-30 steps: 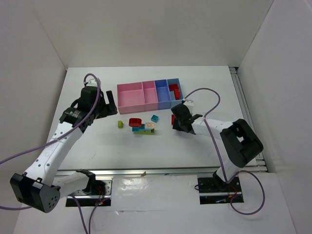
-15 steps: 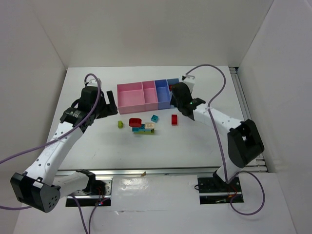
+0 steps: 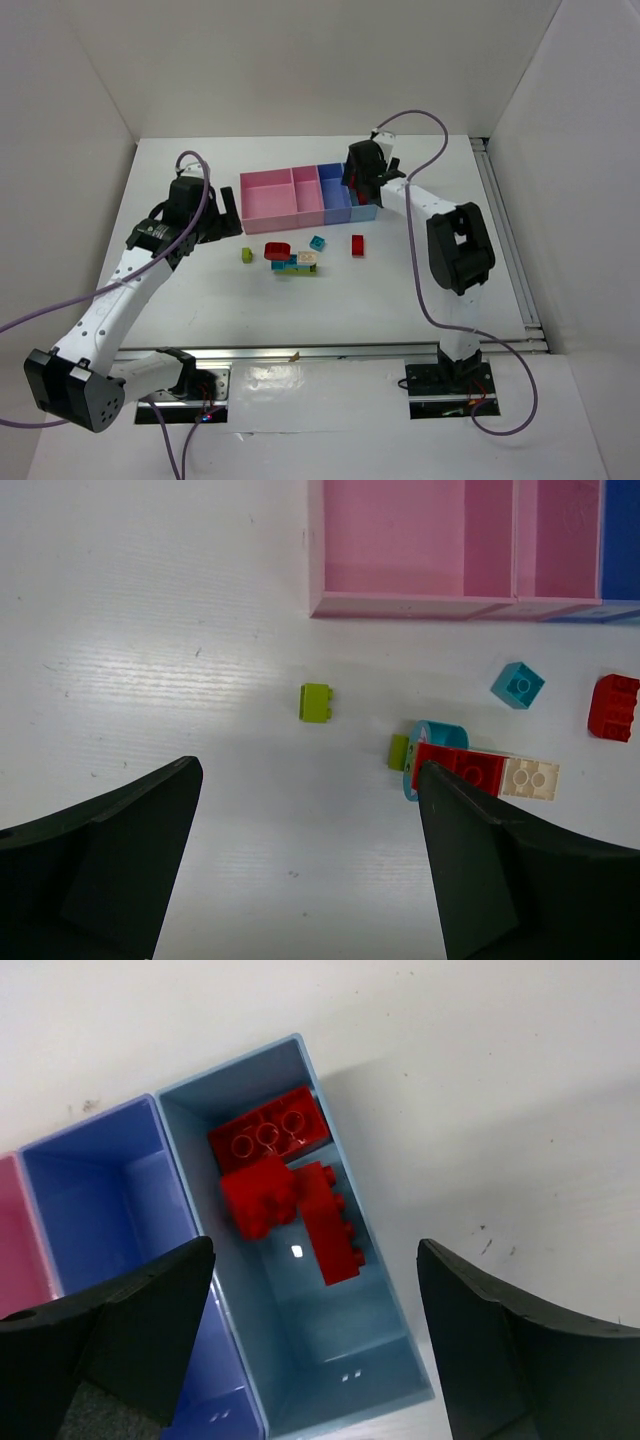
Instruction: Sort the legos into containers by color
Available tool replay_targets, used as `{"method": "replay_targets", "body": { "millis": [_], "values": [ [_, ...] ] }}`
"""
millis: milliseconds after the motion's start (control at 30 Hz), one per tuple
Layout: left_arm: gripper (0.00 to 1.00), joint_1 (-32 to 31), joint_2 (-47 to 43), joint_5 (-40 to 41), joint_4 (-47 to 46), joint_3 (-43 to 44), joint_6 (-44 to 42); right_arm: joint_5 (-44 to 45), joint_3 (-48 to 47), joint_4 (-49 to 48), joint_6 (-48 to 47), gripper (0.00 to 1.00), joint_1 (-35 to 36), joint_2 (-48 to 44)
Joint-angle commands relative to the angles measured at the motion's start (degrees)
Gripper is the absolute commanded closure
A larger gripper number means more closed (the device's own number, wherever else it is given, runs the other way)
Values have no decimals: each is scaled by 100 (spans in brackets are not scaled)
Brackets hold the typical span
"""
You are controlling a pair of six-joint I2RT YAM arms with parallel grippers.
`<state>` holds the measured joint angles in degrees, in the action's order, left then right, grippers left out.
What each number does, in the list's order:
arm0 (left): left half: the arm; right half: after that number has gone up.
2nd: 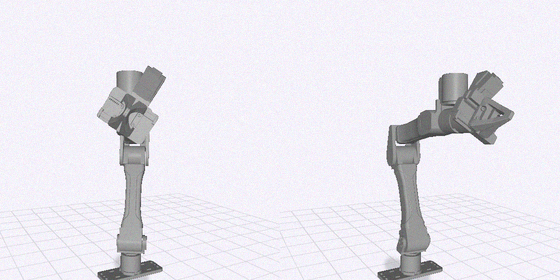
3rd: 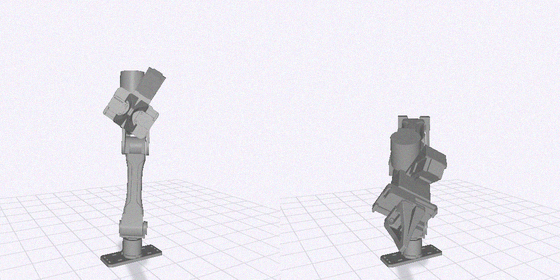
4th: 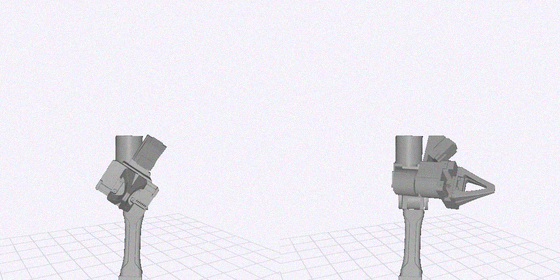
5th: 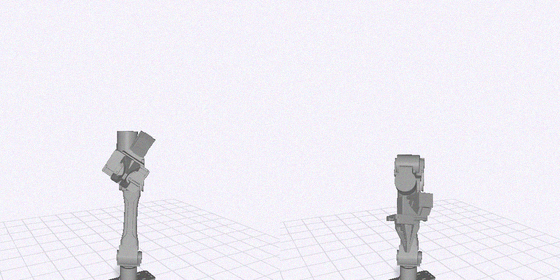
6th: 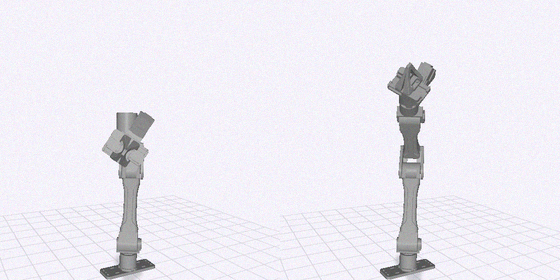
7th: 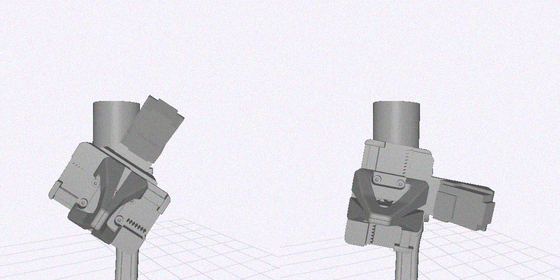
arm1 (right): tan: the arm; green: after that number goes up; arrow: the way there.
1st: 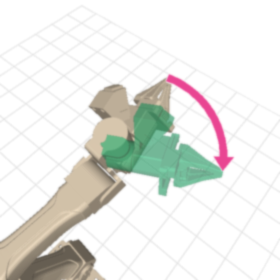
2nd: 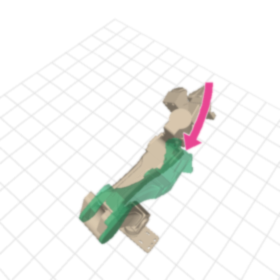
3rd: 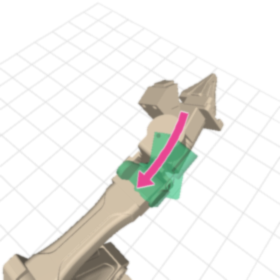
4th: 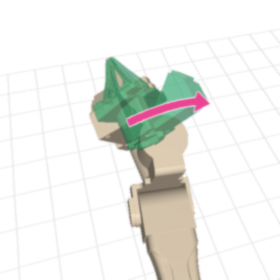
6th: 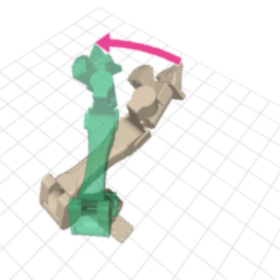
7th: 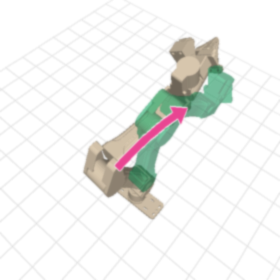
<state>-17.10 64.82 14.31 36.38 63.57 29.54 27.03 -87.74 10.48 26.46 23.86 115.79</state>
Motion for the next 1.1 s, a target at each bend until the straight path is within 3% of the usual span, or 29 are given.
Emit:
{"method": "replay_targets", "body": {
  "millis": [0,67,167,333,467,867,933,1067],
  "values": [
    [1,-21,22,-15,-131,103,-141,136,150,-229,-44,12,57,-775],
    [1,-21,22,-15,-131,156,-141,136,844,-231,25,21,119,-1484],
    [1,-21,-30,-15,-131,156,-141,-12,1855,-91,219,23,242,-2311],
    [1,-21,-31,37,-131,208,-194,-777,2981,163,202,1,497,-2781],
    [1,-21,-100,-15,-52,261,-142,-979,3378,103,88,1,786,-2650],
    [1,-21,-224,-393,-105,208,-141,-927,2815,-177,-176,27,901,-1367],
    [1,-21,-224,-393,-105,208,-141,-875,2746,-178,-176,42,901,-1200],
    [1,-21,-224,-393,-105,208,-141,-629,2692,-47,-106,54,971,-1277]
  ]
}}
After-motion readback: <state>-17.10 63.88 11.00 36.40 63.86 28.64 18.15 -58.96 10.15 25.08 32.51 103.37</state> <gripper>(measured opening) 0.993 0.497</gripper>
